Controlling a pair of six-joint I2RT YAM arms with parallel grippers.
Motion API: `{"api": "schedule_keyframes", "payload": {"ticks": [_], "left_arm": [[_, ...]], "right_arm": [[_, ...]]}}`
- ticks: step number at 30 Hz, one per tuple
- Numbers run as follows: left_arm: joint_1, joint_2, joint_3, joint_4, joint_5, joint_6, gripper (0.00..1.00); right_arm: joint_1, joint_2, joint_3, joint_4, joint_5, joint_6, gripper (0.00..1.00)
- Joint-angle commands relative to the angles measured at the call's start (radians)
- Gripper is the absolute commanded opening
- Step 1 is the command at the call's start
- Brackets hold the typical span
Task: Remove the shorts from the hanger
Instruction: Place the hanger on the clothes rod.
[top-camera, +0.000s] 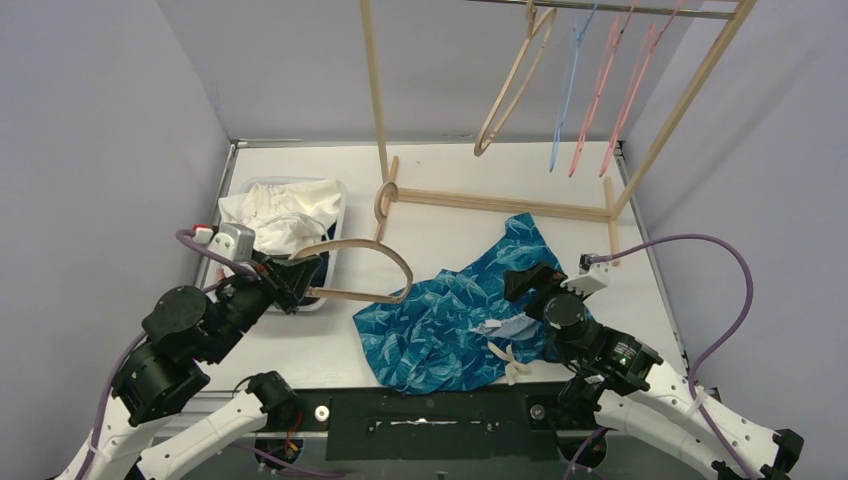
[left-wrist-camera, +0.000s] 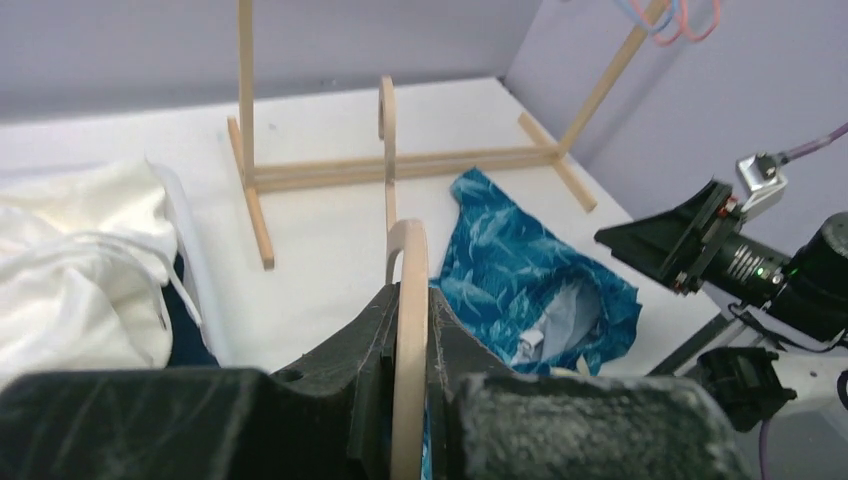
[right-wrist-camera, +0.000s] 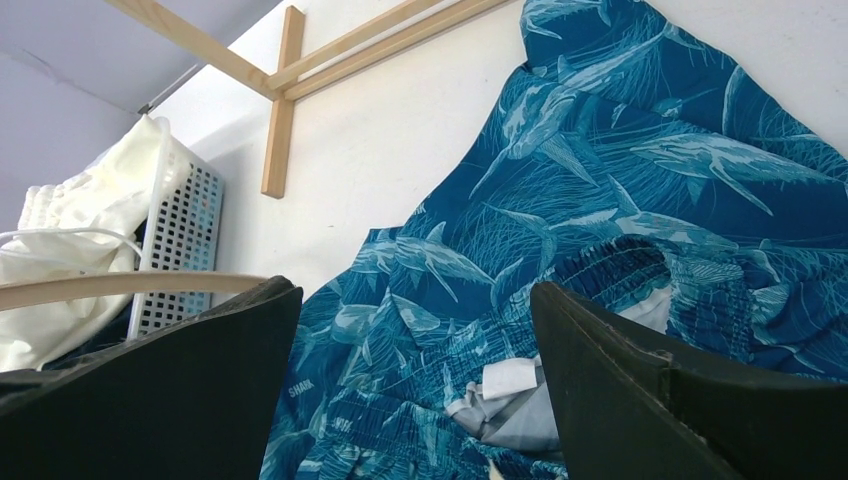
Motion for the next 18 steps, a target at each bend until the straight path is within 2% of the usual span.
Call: {"api": "schedule_keyframes", "payload": {"ticks": [1,5,8,10,15,18], "left_arm": [[0.003,0.053,0.076,0.193,-0.009,0.131,0.0],[0.003,0.112,0.073,0.221,0.0,0.148,0.0],[0.003,0.157,0.074,0.162,0.029,0.093,0.0],[0.003,0.152,0.007,0.178,0.096,0.039,0.0],[0.003,0.073,-0.152,0.241,0.178,-0.089,0.0],[0.003,0.038,-0.181,0.224,0.204,-0.127,0.0]], "right_arm": [[0.0,0.006,-0.009,0.015,0.059,0.022,0.88],[0.0,0.012,-0.011,0.075,-0.014,-0.041,0.89],[0.0,0.041,-0.021,0.262,-0.189,-0.191,0.89],[-0.001,0.084,-0.035,0.408,-0.299,-0.228,0.89],[0.003,0.317,0.0,0.758,-0.471,-0.201,0.9],[0.006,0.479,0.084,0.849,-0.489,-0.148,0.91]]}}
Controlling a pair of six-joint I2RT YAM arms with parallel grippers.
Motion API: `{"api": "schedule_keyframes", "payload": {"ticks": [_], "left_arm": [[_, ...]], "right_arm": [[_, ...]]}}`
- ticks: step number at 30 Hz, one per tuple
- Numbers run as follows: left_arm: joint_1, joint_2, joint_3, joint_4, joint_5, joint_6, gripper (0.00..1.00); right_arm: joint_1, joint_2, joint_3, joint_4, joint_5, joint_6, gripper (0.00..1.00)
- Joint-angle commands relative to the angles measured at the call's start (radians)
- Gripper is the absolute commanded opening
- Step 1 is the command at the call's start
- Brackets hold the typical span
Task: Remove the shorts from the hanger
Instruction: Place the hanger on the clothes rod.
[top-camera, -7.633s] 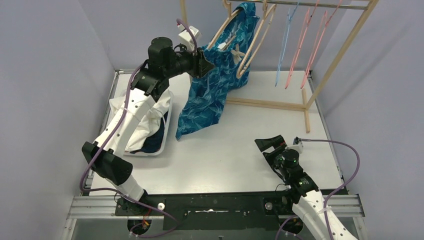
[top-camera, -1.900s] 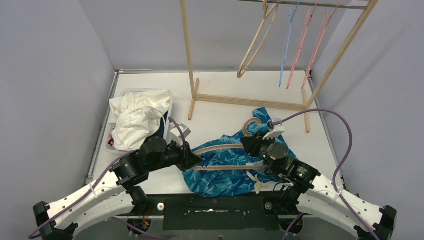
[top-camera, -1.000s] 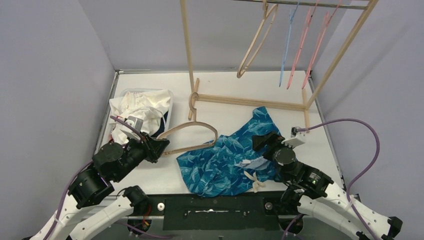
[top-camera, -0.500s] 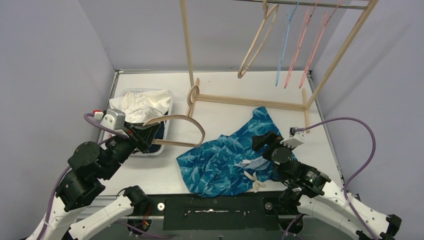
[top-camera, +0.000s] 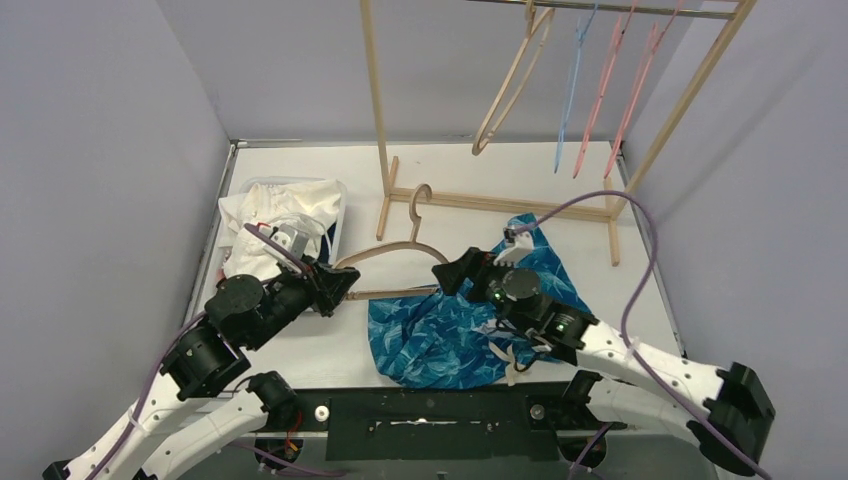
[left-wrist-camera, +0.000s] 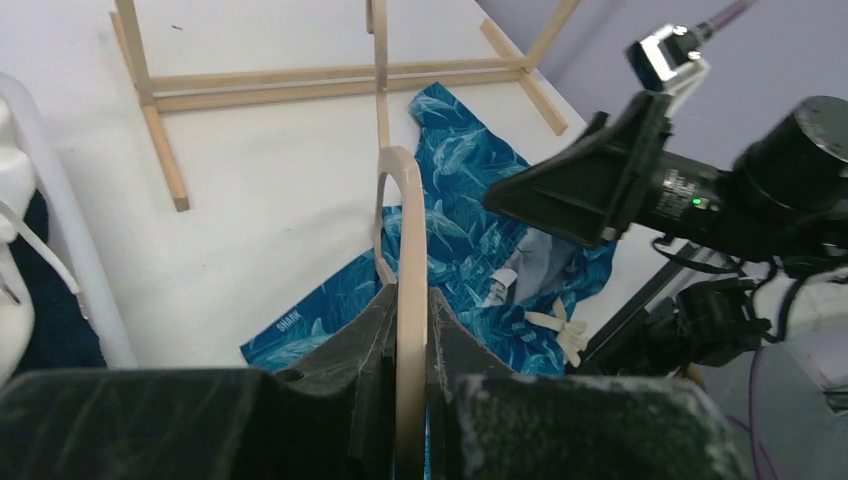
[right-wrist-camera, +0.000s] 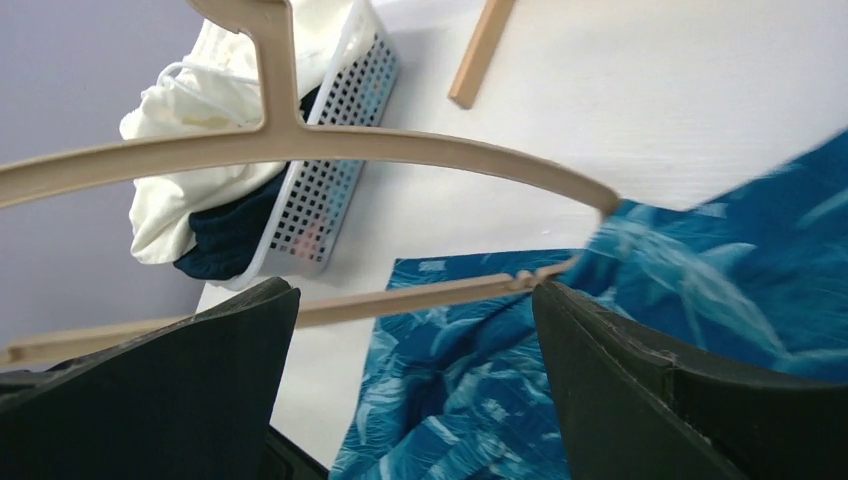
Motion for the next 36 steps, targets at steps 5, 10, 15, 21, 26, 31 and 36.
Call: {"api": "schedule_keyframes", "payload": {"ticks": [5,10,15,21,26,31,36], "left_arm": [[0.003,-0.051,-0.004,-0.036,0.11,-0.108,0.0],[0.003,-0.054,-0.003,-0.074,0.138,-0.119,0.0],[0.003,-0.05,-0.003,-0.098,0.154,-0.119,0.0],[0.003,-0.047,-0.009,-0.103,0.166,-0.119,0.0],[0.003,-0.041,0.014,-0.157,0.151,-0.118,0.08],[0.003,0.008,0.116,-0.318,0.147,-0.114,0.38],[0.003,0.051,0.195,-0.437,0.161,-0.123,0.47]], "right_arm": [[0.002,0.316,0.13,0.575,-0.086,0.045,0.92],[-0.009,0.386,0.219,0.554,-0.09,0.004,0.85],[-0.03,0.432,0.228,0.537,-0.09,0.026,0.67],[-0.071,0.472,0.254,0.507,-0.171,0.057,0.49],[-0.074,0.468,0.26,0.512,-0.187,0.0,0.1],[-0.082,0.461,0.296,0.478,-0.209,-0.116,0.0],[-0.084,0.463,0.317,0.439,-0.235,-0.169,0.0]]}}
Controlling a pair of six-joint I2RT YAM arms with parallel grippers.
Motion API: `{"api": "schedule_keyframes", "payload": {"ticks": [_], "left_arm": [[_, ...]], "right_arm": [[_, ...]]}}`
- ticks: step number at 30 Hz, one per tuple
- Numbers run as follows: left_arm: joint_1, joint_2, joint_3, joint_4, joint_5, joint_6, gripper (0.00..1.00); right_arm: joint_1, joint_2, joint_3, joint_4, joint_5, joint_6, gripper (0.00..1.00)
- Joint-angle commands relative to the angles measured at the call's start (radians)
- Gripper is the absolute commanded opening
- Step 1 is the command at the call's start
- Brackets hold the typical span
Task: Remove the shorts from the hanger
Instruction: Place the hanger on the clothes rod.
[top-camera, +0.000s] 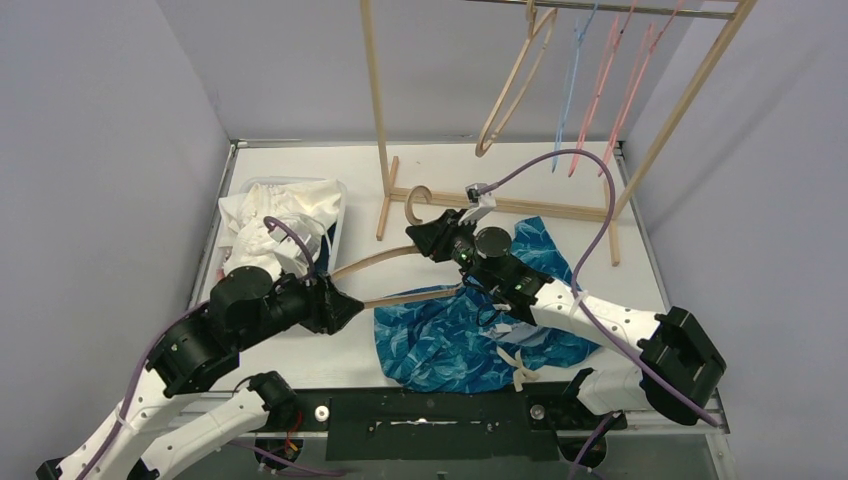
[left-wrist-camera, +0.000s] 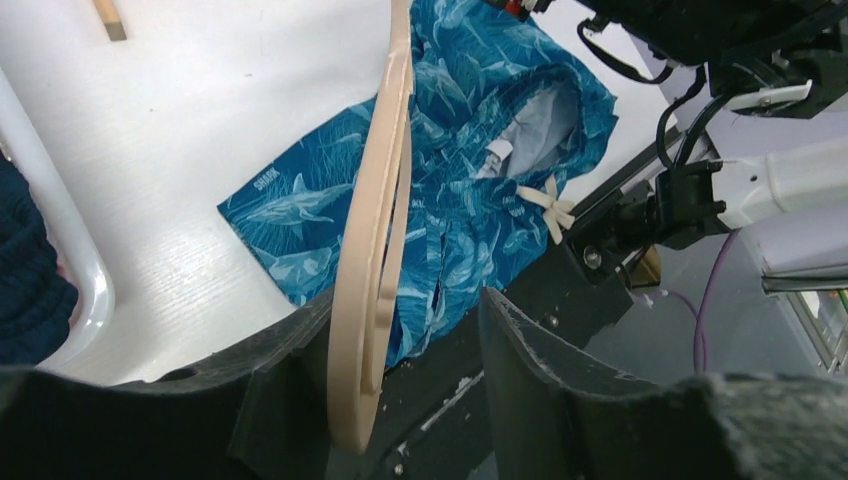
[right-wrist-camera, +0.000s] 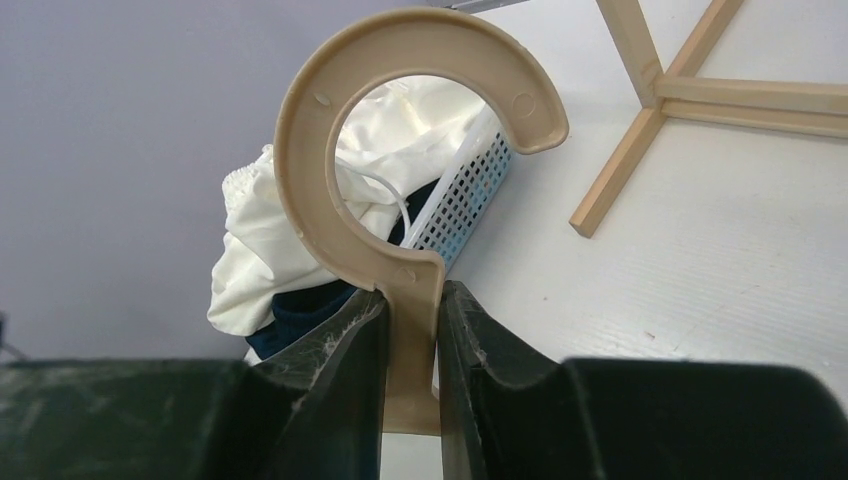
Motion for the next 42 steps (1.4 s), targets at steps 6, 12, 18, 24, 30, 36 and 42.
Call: {"api": "schedule_keyframes", "payload": {"ticks": [6,12,18,24,30,36,42], "left_arm": [[-0.001,0.039,0.162,-0.204,-0.019,-0.012,0.38],[-0.001,0.056,0.195,-0.239,-0.025,-0.004,0.0],[-0.001,0.05,0.252,-0.251,-0.131,0.001,0.0],[-0.001,0.009,0.32,-0.166,-0.227,0.049,0.0],[0.0,0.035,0.3,0.058,-0.22,0.157,0.0],[-0.001,0.129,0.305,0.345,-0.23,0.325,0.0],[-0.001,0.248,0.333,0.572,-0.232,0.458,0.0]], "right_arm": [[-0.007,-0.025,0.073,-0.017,-0.024,-0.103,0.0],[-0.006,-0.026,0.082,-0.023,-0.022,-0.118,0.0],[-0.009,-0.032,0.104,-0.067,-0.078,-0.074,0.32],[-0.012,-0.169,0.024,-0.072,-0.098,-0.014,0.67],[-0.013,-0.39,-0.084,-0.213,0.002,0.009,0.7],[-0.011,-0.59,-0.211,-0.313,0.073,0.036,0.74],[-0.011,-0.718,-0.278,-0.449,0.117,0.077,0.75]]}}
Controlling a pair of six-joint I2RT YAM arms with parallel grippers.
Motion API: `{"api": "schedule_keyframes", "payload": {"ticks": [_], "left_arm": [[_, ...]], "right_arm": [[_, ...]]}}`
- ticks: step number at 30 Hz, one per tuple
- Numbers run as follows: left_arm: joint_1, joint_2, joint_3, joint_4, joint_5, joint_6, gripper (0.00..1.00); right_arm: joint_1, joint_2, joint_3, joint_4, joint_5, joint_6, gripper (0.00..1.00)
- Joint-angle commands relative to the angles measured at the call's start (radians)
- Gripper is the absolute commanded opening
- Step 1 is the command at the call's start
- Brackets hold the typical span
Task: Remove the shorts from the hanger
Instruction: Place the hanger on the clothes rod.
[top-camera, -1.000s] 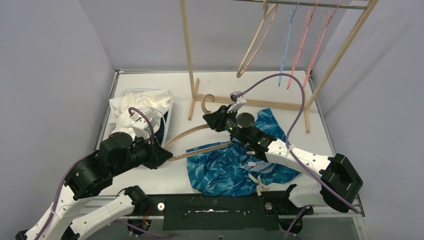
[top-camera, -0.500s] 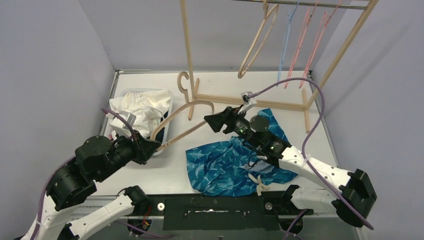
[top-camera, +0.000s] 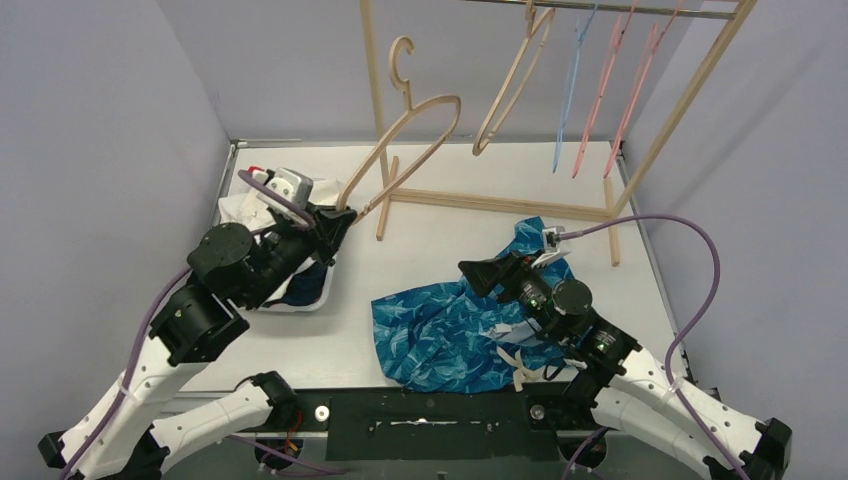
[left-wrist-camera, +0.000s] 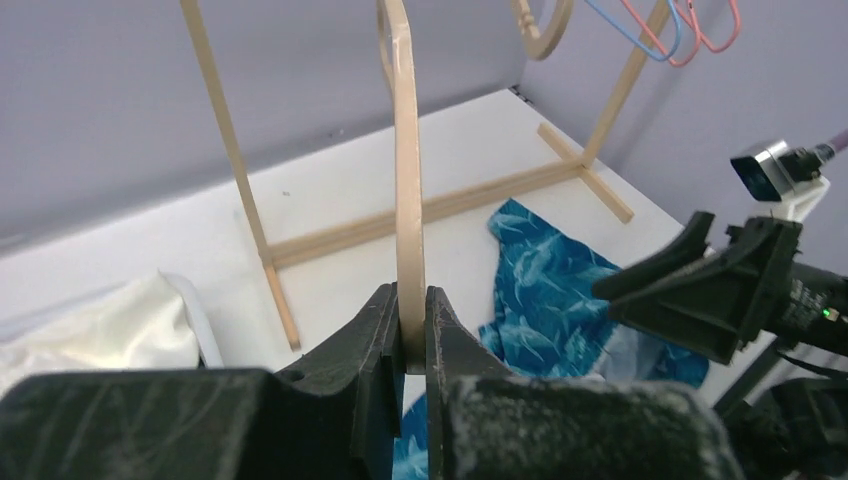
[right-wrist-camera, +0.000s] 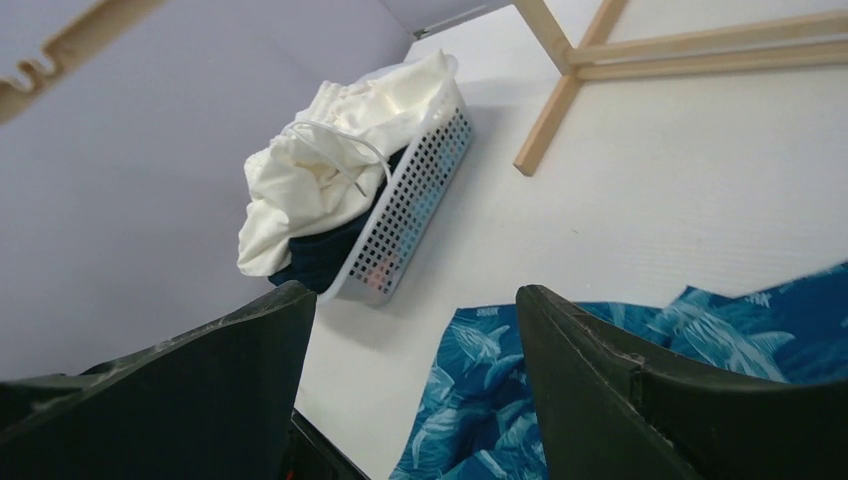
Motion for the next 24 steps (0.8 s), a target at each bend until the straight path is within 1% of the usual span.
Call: {"api": "schedule_keyframes", "payload": {"ticks": [1,3,13,20,22,24], "left_arm": [[-0.001,0.059,0.058,0.323,-0.018,0.139,0.0],[-0.001,0.086,0.066,0.37,-0.041,0.169,0.0],[0.0,0.19,0.104,0.57,-0.017,0.221,0.0],[0.001,0.347,0.234,0.491,-0.043,0.229,0.0],[0.002,0.381,0.246,0.492,-0.031,0.227,0.0],[0.005,0.412,0.255,0.511,-0.026,0.227,0.0]], "right_arm": [[-0.004,-0.072,-0.027,-0.099,0.064,0.041,0.75],[-0.004,-0.095,-0.039,-0.112,0.071,0.05,0.75],[-0.004,-0.109,-0.06,-0.144,0.095,0.06,0.76],[-0.005,-0.113,-0.059,-0.163,0.113,0.056,0.76],[-0.006,-0.114,-0.054,-0.171,0.117,0.051,0.77],[-0.007,-0.116,-0.052,-0.18,0.125,0.051,0.79]]}}
